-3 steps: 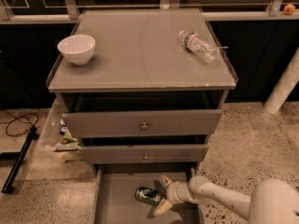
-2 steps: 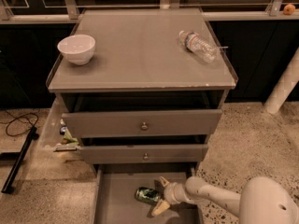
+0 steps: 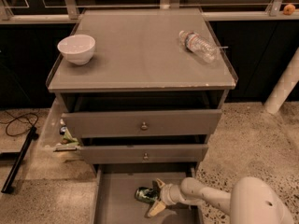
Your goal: Pick green can from bottom drawer and place on counter
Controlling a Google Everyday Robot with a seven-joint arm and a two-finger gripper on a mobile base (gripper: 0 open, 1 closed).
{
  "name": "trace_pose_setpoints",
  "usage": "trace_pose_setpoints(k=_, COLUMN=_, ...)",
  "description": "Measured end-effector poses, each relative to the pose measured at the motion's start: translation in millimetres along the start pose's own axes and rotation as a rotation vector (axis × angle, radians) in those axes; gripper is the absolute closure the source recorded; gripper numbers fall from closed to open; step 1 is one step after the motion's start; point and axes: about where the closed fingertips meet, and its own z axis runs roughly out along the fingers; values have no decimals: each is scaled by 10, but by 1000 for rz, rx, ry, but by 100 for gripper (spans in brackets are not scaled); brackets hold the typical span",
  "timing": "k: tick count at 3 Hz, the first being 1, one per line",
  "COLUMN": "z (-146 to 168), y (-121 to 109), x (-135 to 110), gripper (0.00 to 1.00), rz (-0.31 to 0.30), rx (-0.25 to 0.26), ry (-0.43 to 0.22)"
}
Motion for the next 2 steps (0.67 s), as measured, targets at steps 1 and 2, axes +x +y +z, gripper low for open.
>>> trace_pose_setpoints(k=1, z=85, y=36, x=14, gripper=0, rz=16, rx=-24, ry=-16)
trace_pose_setpoints(k=2, z=88, y=37, x=15, gripper=19, rz=16, rx=-24, ry=-16)
